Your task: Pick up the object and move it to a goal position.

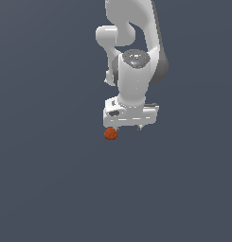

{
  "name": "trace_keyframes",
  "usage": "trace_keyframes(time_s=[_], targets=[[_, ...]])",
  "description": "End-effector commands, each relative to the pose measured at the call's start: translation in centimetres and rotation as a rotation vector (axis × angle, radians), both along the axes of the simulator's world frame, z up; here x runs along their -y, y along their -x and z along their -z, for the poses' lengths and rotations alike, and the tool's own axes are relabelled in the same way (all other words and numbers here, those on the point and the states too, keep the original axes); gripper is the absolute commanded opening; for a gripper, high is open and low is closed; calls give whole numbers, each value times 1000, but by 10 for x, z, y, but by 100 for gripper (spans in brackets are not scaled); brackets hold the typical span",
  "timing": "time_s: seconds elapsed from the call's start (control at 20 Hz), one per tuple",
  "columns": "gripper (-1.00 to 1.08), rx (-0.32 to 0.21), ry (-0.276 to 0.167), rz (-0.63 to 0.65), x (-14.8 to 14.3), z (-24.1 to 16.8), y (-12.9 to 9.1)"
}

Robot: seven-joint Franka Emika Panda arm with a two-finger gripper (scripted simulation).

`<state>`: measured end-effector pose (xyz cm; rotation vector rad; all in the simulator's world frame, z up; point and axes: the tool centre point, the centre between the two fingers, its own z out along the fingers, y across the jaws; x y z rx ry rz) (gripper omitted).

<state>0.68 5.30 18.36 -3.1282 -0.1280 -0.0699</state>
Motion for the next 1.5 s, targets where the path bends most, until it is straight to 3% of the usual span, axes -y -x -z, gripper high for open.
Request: trace_keyframes(time_s=[0.0,0.9,1.45], targets=[[100,0,0,0,0,0,0],[100,10,-15,72,14,-6,-1],[100,-19,-14,304,43,40,28]])
